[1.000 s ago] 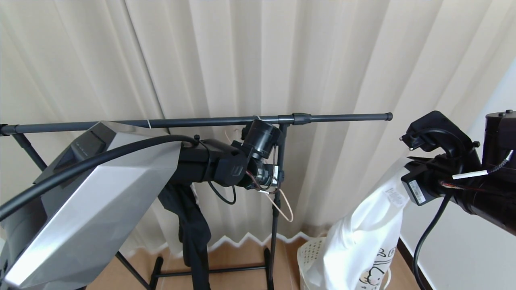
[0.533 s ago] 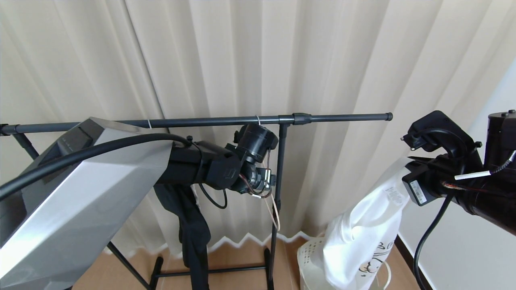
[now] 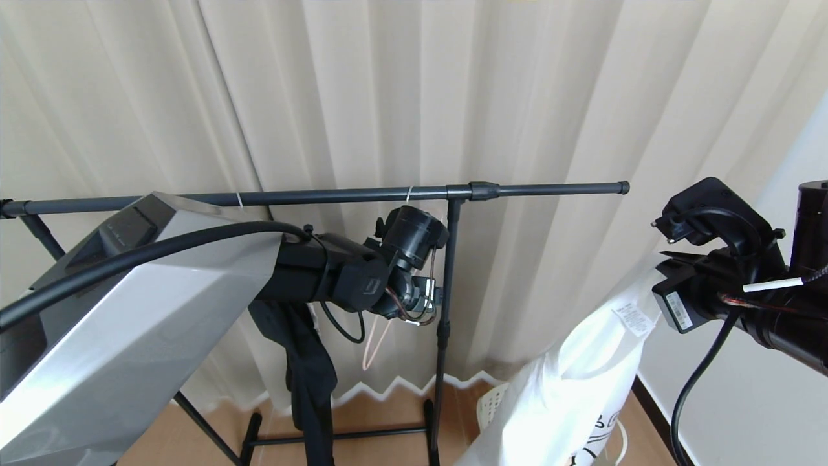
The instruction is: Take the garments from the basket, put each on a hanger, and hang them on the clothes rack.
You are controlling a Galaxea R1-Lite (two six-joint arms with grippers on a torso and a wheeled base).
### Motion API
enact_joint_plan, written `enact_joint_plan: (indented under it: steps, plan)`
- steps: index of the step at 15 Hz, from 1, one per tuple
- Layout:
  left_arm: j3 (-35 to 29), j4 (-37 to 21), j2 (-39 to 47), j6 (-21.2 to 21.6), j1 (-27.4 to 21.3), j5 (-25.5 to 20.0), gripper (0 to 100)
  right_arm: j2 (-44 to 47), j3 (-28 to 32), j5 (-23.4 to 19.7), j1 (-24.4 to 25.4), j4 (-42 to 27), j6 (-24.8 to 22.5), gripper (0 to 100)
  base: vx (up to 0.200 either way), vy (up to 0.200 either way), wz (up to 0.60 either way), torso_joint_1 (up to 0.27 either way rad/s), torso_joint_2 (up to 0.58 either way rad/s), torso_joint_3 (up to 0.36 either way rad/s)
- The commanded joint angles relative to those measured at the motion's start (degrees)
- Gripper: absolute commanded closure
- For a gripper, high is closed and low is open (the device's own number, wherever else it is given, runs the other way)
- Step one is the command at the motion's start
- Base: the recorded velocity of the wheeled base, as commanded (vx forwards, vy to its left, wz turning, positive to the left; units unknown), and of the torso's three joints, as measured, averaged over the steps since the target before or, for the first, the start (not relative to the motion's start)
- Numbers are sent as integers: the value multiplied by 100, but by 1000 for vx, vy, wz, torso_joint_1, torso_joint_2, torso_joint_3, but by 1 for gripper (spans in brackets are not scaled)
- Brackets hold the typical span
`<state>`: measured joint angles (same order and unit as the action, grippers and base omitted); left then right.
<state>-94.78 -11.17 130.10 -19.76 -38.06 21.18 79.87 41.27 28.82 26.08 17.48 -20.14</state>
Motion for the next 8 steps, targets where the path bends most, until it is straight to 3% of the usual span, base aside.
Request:
enact_joint_plan:
  steps: [1, 6, 7, 8]
  plan:
    - [56, 0, 130, -72, 9, -8, 0, -16, -22, 1, 3, 10, -16, 100, 0, 0, 0, 0, 0, 0]
    - [56, 9, 130, -72, 9, -43, 0, 46, -22, 1, 3, 18, -16, 100, 0, 0, 0, 0, 0, 0]
    - [48, 9, 121, -72, 9, -43, 100, 37, -22, 1, 3, 10, -16, 100, 0, 0, 0, 0, 0, 0]
    - [39, 9, 121, -72, 9, -52, 100, 46, -22, 1, 3, 10, -16, 100, 0, 0, 0, 0, 0, 0]
